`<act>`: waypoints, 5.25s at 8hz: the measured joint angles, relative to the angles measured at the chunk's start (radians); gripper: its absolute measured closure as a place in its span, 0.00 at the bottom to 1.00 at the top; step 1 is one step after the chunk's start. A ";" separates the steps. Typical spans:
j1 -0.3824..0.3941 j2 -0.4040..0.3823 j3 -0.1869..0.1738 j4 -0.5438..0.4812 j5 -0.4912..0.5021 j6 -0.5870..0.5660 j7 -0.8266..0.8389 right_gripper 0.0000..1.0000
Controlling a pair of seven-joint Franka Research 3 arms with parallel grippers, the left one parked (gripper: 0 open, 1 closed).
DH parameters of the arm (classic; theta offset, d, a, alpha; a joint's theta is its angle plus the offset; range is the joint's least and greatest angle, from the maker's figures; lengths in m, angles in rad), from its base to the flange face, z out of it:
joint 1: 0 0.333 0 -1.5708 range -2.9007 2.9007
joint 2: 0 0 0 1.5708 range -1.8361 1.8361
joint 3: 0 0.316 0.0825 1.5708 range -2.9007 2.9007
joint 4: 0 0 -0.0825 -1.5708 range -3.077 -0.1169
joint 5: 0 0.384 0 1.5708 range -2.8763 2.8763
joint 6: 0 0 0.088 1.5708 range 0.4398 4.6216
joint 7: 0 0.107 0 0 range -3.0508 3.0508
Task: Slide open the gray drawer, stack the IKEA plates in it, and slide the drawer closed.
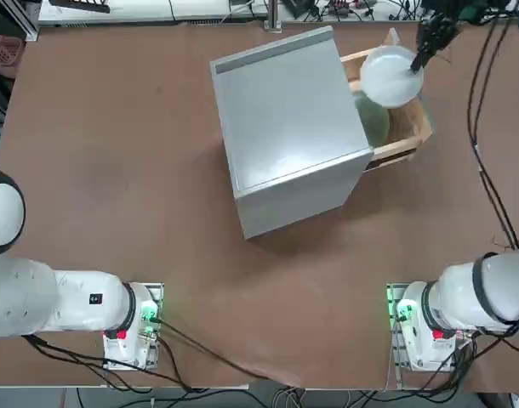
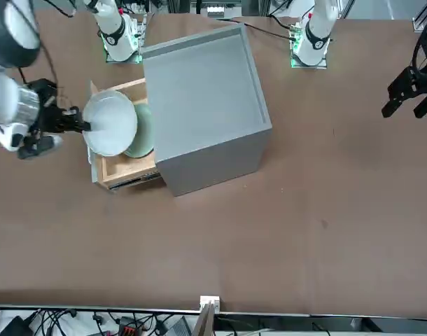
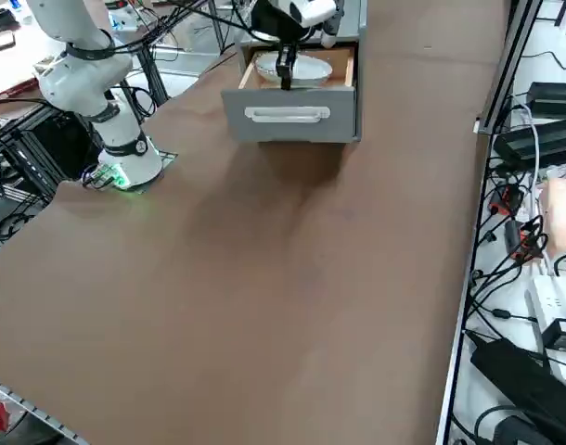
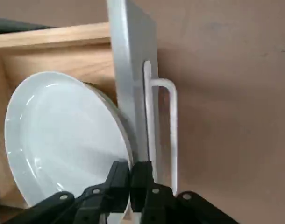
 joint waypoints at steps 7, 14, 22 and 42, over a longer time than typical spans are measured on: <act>0.174 0.074 -0.002 -0.037 0.031 0.186 0.222 0.84; 0.140 0.027 -0.082 0.139 -0.111 0.080 0.169 0.00; 0.158 -0.129 -0.200 0.140 -0.153 -0.044 0.048 0.00; 0.162 -0.058 -0.231 -0.345 0.088 0.469 -0.137 1.00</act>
